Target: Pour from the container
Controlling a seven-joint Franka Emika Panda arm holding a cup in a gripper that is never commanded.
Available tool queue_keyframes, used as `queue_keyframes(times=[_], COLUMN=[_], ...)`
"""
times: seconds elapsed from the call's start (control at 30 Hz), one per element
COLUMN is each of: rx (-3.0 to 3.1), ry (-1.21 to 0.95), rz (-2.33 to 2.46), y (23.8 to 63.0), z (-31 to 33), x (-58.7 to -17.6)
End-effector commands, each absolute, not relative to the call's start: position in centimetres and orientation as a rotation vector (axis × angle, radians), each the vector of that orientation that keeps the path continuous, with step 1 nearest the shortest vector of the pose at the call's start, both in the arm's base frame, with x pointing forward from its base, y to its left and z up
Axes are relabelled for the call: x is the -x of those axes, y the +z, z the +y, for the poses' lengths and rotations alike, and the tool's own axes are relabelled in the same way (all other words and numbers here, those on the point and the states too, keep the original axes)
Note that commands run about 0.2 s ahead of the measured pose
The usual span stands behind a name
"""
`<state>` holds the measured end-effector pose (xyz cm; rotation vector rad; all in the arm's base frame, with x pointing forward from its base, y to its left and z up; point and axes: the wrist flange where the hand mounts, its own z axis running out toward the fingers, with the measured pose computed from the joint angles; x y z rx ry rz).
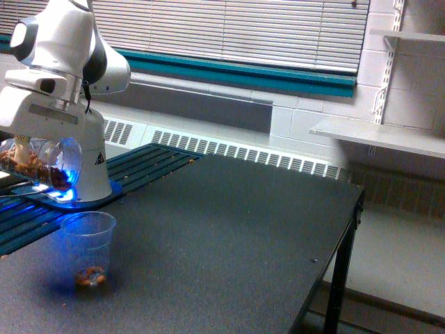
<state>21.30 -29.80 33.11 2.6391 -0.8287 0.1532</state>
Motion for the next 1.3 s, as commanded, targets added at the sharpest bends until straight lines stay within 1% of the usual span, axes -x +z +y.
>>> queue_keyframes(times=[0.03,1.3], rx=[-2.627,-2.599], ry=[0.133,0.067], rz=[-0.792,-0.659], y=[33.30,33.50], z=[-29.83,-29.24], x=[-21.70,-22.13])
